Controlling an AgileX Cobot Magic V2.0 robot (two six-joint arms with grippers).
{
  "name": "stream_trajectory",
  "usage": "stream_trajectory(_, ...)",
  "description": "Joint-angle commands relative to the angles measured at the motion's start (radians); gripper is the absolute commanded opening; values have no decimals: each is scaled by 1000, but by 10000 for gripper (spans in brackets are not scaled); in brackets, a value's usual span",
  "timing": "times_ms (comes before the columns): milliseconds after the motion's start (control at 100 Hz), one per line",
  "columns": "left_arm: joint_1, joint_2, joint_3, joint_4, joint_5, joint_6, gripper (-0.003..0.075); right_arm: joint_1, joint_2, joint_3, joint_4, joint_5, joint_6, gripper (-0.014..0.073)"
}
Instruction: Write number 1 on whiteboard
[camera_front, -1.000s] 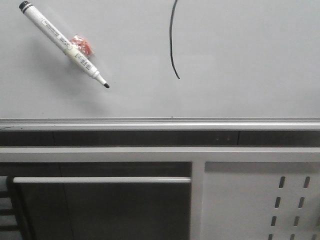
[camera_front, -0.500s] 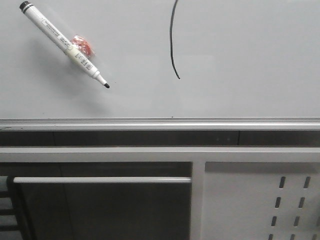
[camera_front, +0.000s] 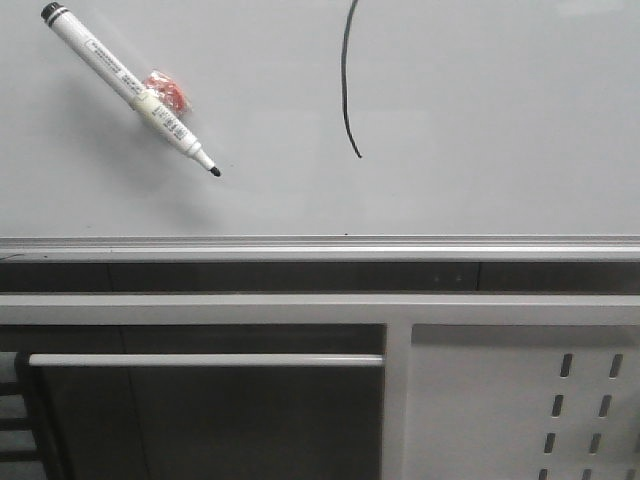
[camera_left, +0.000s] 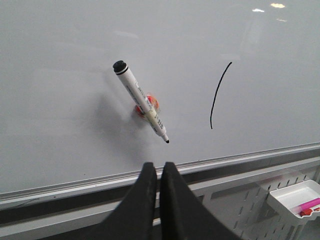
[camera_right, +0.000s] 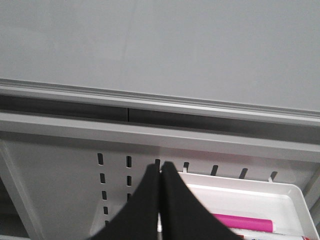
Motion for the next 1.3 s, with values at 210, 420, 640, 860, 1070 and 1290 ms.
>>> stream_trajectory(210, -1, 9, -30, 20, 27, -1, -18, 2, -12, 28, 63, -23, 1, -61)
stream_trajectory(420, -1, 9, -30, 20, 27, -1, -18, 2, -12, 28, 63, -23, 1, -61)
stream_trajectory(640, -1, 9, -30, 20, 27, -1, -18, 2, -12, 28, 63, -23, 1, -61)
stream_trajectory(860, -1, 9, -30, 20, 27, -1, -18, 2, -12, 28, 63, -23, 1, -61)
stream_trajectory(1070, -1, 9, -30, -45, 30, 14, -18, 2, -12, 28, 63, -23, 1, -61)
stream_trajectory(1290, 22, 7, -50, -873, 263, 740, -18, 2, -12, 28, 63, -23, 1, -61)
